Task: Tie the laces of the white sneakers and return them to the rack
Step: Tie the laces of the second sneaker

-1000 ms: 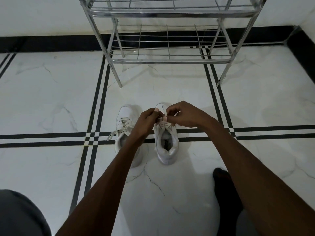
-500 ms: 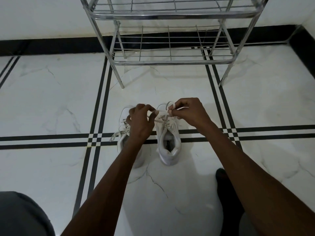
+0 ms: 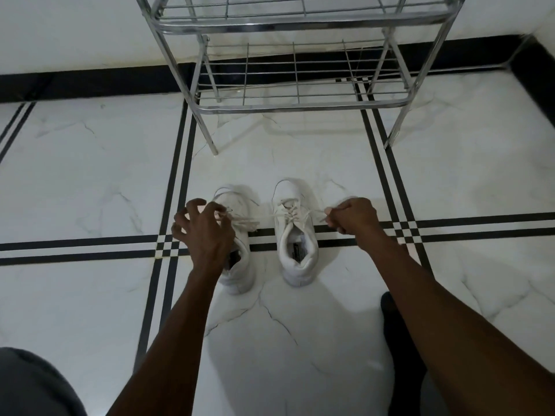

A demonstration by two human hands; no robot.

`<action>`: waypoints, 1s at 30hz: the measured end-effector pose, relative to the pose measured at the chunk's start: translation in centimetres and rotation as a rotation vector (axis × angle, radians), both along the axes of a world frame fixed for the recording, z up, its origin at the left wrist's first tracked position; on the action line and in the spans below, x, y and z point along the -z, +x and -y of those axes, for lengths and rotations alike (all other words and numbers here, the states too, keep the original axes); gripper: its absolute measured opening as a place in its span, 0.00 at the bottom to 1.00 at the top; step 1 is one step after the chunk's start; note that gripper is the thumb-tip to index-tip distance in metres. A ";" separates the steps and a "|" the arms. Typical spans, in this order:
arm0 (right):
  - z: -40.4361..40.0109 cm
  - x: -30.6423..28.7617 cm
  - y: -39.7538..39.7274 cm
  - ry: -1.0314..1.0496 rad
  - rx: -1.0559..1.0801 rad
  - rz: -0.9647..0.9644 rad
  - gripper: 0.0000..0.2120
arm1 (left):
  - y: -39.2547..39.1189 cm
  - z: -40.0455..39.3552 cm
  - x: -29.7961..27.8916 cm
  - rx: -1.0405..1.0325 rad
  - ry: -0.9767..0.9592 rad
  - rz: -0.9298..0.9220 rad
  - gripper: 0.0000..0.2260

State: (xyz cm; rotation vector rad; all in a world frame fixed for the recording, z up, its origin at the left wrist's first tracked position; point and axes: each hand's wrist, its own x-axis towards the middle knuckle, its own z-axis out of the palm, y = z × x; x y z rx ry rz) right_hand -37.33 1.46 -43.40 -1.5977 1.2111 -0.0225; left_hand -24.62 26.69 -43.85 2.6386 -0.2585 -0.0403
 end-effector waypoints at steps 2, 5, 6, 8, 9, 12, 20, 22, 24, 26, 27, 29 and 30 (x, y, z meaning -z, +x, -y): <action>-0.3 -0.4 0.2 -0.032 0.030 0.087 0.16 | -0.7 1.1 -0.3 0.031 -0.033 0.082 0.10; 0.0 -0.4 0.4 -0.237 -0.143 0.136 0.28 | -1.7 3.3 -1.2 0.167 -0.059 0.192 0.10; -0.1 -0.3 0.5 -0.289 -0.257 0.141 0.26 | -2.0 4.1 -1.2 0.249 -0.064 0.174 0.10; -0.5 0.2 0.7 -0.356 -0.499 0.183 0.19 | -2.7 5.5 -0.6 0.431 -0.051 0.111 0.11; -0.9 0.4 0.7 -0.385 -0.587 0.214 0.15 | -2.9 5.9 -0.2 0.506 -0.040 0.076 0.11; -2.2 0.8 0.6 -0.450 -0.639 0.222 0.08 | -3.3 6.3 0.5 0.567 -0.073 -0.031 0.13; -2.3 0.7 1.3 -0.531 -0.591 0.117 0.07 | -2.2 6.5 0.9 0.532 0.005 -0.015 0.07; -2.0 1.0 1.0 -0.558 -0.568 0.023 0.07 | -2.5 6.1 1.1 0.559 0.065 0.021 0.07; -1.7 1.4 0.5 -0.589 -0.565 -0.056 0.05 | -2.9 5.4 1.3 0.592 0.146 0.073 0.09; -1.6 1.9 0.0 -0.618 -0.528 -0.097 0.05 | -3.2 5.0 1.5 0.595 0.203 0.105 0.08; -1.6 2.4 -0.2 -0.638 -0.499 -0.113 0.06 | -3.5 4.9 1.4 0.593 0.218 0.099 0.08; -2.1 3.1 -0.4 -0.656 -0.464 -0.153 0.05 | -3.8 4.8 1.6 0.596 0.233 0.095 0.09; -2.4 3.3 -0.4 -0.652 -0.465 -0.162 0.05 | -3.9 4.7 1.7 0.593 0.229 0.098 0.09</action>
